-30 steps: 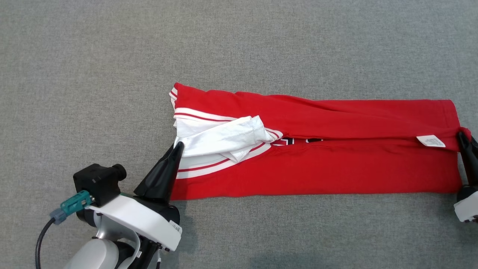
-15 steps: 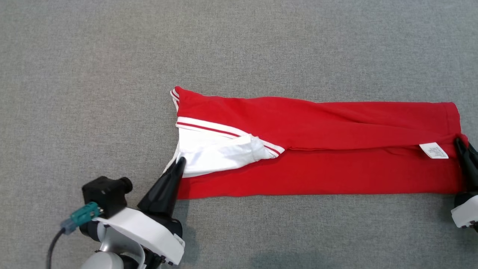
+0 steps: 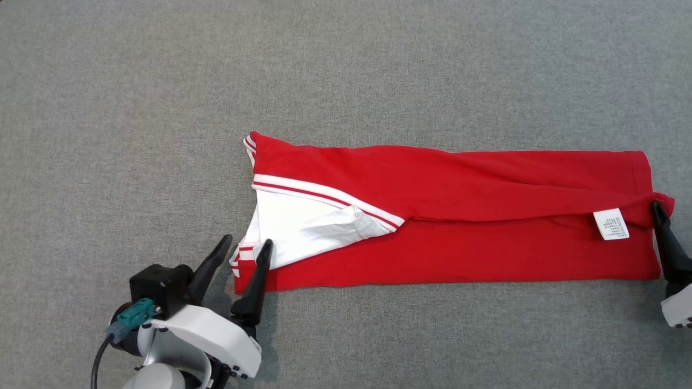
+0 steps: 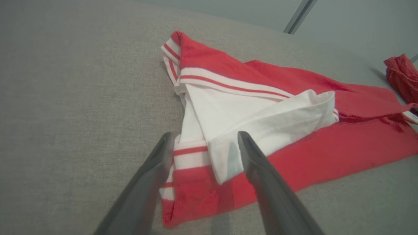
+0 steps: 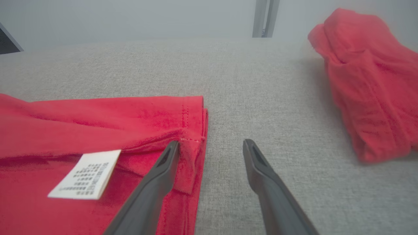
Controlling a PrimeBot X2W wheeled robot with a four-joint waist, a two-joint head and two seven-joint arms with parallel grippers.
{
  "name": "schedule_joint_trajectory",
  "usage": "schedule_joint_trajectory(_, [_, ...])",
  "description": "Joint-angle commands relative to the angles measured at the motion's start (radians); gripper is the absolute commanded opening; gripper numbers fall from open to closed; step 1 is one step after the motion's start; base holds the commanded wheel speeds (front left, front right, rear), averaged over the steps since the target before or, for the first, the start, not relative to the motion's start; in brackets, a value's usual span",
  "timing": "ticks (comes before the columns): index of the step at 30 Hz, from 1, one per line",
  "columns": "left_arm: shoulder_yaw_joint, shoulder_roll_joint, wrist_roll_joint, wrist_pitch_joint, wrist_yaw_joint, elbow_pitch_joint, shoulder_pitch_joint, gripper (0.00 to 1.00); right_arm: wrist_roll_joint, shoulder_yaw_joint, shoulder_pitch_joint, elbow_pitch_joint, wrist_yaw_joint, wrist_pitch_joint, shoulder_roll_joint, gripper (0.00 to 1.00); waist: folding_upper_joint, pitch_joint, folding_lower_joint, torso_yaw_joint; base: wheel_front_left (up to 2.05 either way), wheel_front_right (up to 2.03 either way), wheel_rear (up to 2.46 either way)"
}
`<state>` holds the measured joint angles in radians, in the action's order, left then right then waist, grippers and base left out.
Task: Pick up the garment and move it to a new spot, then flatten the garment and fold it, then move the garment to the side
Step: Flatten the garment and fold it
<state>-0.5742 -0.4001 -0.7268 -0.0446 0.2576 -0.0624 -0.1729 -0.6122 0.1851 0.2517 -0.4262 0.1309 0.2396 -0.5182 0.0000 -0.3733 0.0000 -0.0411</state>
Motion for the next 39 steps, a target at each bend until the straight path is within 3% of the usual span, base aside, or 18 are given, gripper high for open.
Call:
schedule_joint_trajectory(1, [0.059, -0.027, 0.010, -0.032, 0.018, -0.019, -0.039, 1.00, 0.025, -0.016, -0.029, 0.025, 0.000, 0.018, -0.020, 1.00, 0.0000, 0.017, 0.0000, 0.004, 0.00, 0.00, 0.00])
schedule_joint_trajectory(7, [0.148, -0.014, 0.018, -0.163, 0.053, -0.007, -0.027, 1.00, 0.160, -0.131, -0.027, 0.132, 0.000, 0.022, 0.077, 1.00, 0.0000, 0.072, 0.0000, 0.021, 0.00, 0.00, 0.00])
schedule_joint_trajectory(14, [0.220, 0.069, 0.027, -0.214, 0.029, 0.044, -0.006, 1.00, 0.271, -0.152, -0.061, 0.292, 0.000, 0.022, 0.245, 1.00, 0.0000, 0.153, 0.0000, 0.041, 0.00, 0.00, 0.00])
schedule_joint_trajectory(15, [0.220, 0.069, 0.027, -0.214, 0.029, 0.044, -0.006, 1.00, 0.271, -0.152, -0.061, 0.292, 0.000, 0.022, 0.245, 1.00, 0.0000, 0.153, 0.0000, 0.041, 0.00, 0.00, 0.00])
schedule_joint_trajectory(21, [0.327, 0.191, 0.131, -0.217, -0.046, 0.042, 0.049, 1.00, 0.282, -0.136, -0.132, 0.327, 0.000, 0.022, 0.343, 1.00, 0.0000, 0.227, 0.0000, 0.050, 0.00, 0.00, 0.00])
schedule_joint_trajectory(28, [0.438, 0.291, 0.234, -0.217, -0.152, 0.099, 0.149, 1.00, 0.284, -0.106, -0.220, 0.320, 0.000, 0.022, 0.390, 1.00, 0.0000, 0.315, 0.0000, 0.068, 0.00, 0.00, 0.00])
schedule_joint_trajectory(39, [0.545, 0.344, 0.432, -0.217, -0.278, 0.090, 0.233, 1.00, 0.309, -0.093, -0.300, 0.308, 0.000, 0.022, 0.397, 1.00, 0.0000, 0.387, 0.0000, 0.084, 0.00, 0.00, 0.00])
